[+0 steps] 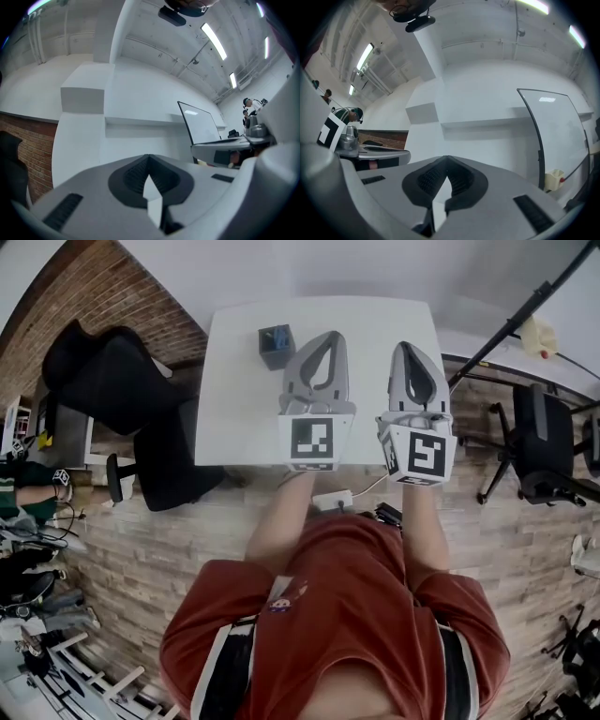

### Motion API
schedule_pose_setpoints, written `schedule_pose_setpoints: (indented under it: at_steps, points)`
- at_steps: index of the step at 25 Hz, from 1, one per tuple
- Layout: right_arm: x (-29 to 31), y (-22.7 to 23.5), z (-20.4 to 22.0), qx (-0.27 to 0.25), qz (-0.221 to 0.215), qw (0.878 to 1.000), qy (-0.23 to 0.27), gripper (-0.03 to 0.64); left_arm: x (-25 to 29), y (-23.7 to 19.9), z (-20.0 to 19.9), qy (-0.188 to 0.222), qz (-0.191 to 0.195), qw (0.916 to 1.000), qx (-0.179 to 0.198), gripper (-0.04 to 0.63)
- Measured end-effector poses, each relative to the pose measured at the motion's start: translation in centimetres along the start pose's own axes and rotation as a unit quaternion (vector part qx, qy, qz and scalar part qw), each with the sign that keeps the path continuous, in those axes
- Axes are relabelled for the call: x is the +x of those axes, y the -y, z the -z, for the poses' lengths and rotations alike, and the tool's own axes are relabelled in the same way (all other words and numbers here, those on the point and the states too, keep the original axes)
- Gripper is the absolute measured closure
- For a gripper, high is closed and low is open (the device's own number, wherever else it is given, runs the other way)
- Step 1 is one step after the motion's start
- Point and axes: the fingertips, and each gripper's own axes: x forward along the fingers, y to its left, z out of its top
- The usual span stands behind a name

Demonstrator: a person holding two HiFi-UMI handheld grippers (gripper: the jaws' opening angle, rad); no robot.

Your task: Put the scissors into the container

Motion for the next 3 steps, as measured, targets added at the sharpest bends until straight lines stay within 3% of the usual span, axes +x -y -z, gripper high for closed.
schedule_pose_setpoints:
  at_steps: [3]
  points:
    - [-0.06, -0.08, -0.08, 0.0, 0.0, 1.0, 0.0, 0.607, -0.1, 0.19, 0.11, -0.003, 0.008, 0.9999, 0.009, 0.583]
